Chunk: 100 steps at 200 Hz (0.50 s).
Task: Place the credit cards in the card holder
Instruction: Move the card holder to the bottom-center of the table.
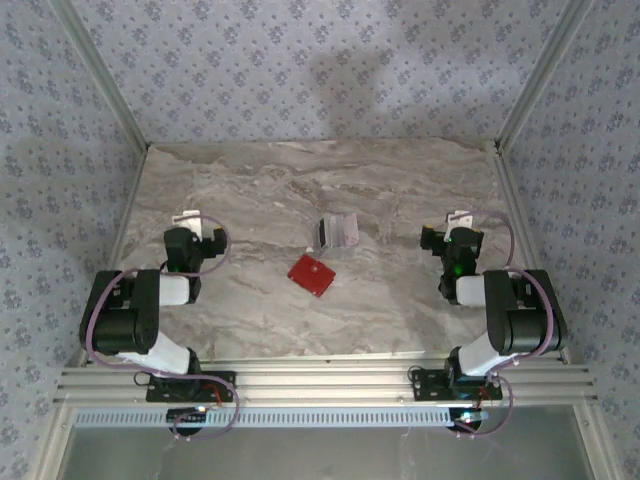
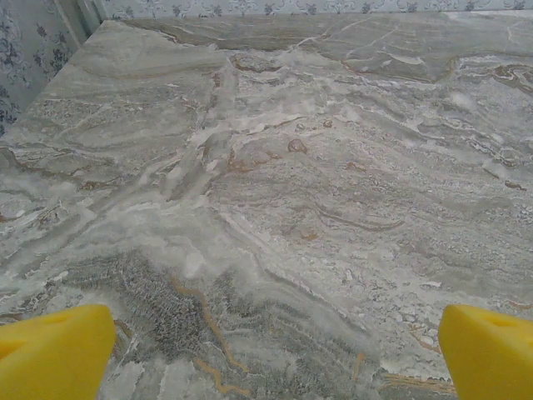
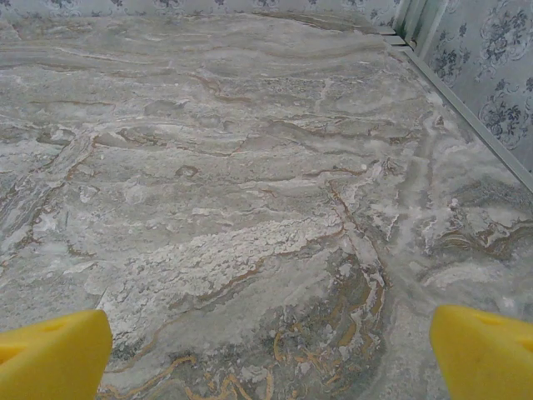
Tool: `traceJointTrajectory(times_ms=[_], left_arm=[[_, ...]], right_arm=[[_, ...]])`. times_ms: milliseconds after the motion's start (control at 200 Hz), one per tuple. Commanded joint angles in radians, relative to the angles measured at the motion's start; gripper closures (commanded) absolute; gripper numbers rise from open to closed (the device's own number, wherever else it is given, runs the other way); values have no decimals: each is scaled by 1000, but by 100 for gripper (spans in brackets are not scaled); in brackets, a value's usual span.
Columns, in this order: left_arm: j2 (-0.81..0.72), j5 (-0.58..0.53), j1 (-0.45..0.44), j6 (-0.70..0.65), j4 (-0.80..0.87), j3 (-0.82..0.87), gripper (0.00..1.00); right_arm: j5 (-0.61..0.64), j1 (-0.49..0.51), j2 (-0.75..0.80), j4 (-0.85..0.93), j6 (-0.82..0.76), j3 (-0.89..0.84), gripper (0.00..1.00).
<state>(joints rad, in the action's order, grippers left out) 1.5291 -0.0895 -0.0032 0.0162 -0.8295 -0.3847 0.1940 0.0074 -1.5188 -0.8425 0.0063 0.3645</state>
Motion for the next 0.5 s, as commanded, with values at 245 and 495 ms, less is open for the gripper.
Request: traceJointTrajectory(times_ms=[245, 495], left_arm=[[6, 13, 2, -1, 3, -23, 0], [3, 1, -6, -7, -7, -19, 0]], right_arm=[[13, 5, -5, -26, -17, -1, 0], [13, 5, -6, -27, -17, 0, 0]])
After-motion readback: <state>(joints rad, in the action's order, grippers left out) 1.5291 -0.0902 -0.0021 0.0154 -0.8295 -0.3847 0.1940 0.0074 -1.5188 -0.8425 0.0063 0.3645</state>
